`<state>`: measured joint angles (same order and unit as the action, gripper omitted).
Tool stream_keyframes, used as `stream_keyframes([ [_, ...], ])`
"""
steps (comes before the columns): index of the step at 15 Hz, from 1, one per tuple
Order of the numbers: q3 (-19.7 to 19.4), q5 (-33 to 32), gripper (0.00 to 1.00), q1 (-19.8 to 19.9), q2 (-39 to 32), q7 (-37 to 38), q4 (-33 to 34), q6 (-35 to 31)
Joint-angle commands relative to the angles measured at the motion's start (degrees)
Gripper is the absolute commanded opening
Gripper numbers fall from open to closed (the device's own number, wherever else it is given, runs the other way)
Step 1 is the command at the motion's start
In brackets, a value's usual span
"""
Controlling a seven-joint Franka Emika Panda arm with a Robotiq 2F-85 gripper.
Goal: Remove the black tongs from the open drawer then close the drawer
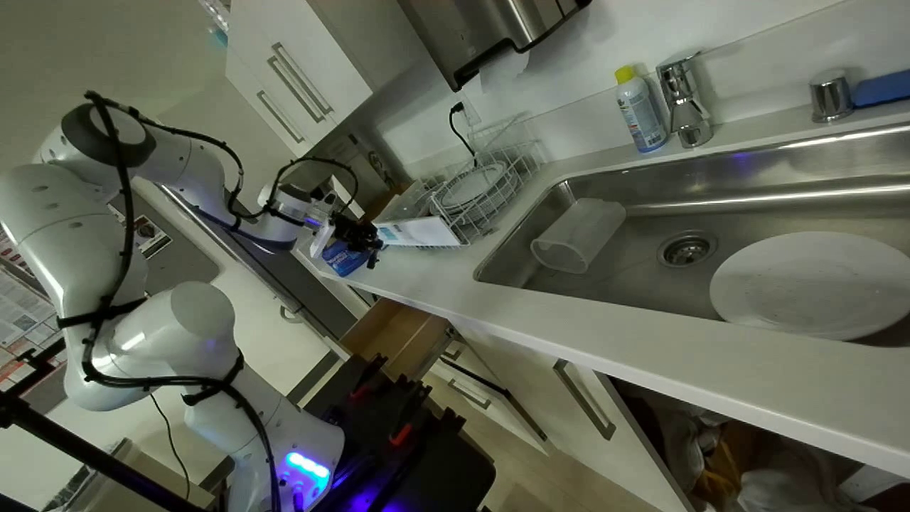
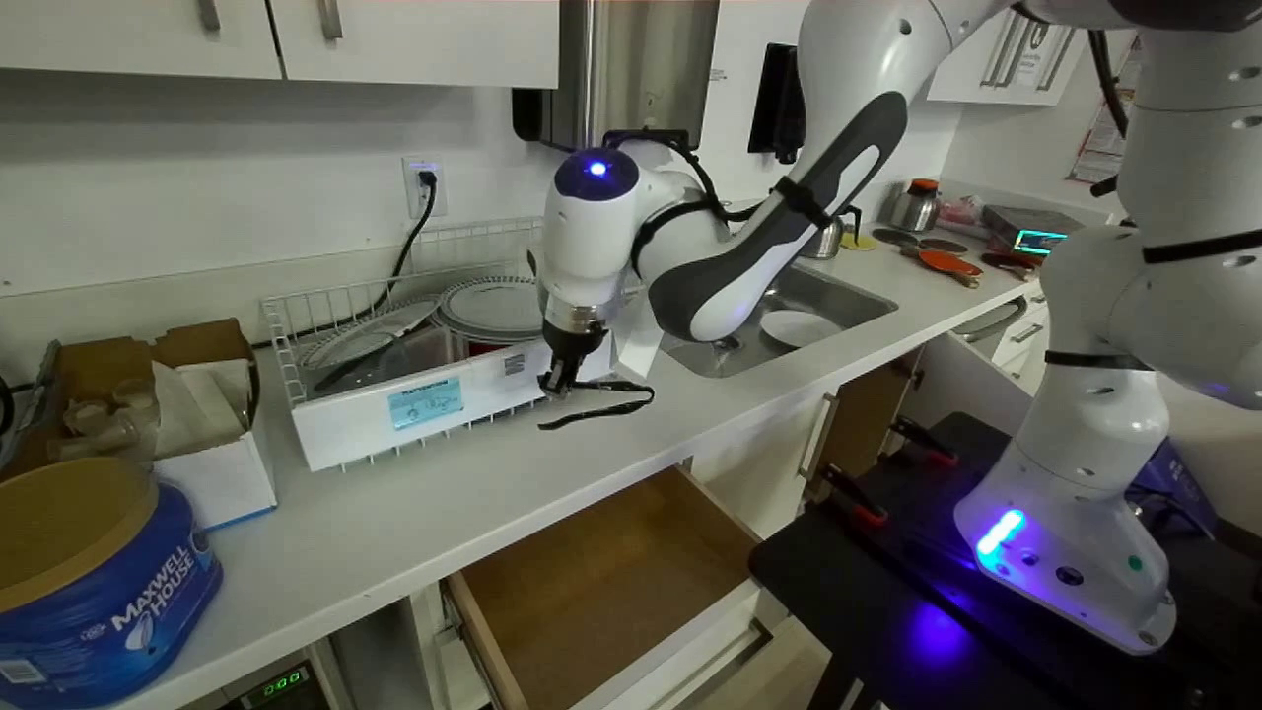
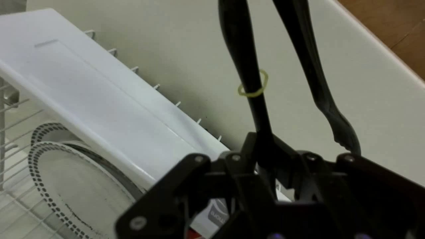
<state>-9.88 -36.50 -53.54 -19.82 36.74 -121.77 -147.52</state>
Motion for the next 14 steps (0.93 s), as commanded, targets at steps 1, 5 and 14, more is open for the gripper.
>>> stream_keyframes([
  [1, 7.25, 3.75, 0.03, 10.06, -0.52, -11.63, 0.04, -4.81],
  [5, 13.87, 8.5, 0.03, 17.49, -2.48, -23.2, 0.17, -8.37],
  [14, 19.46, 11.23, 0.03, 23.14, -9.49, -34.68, 1.49, -14.23],
])
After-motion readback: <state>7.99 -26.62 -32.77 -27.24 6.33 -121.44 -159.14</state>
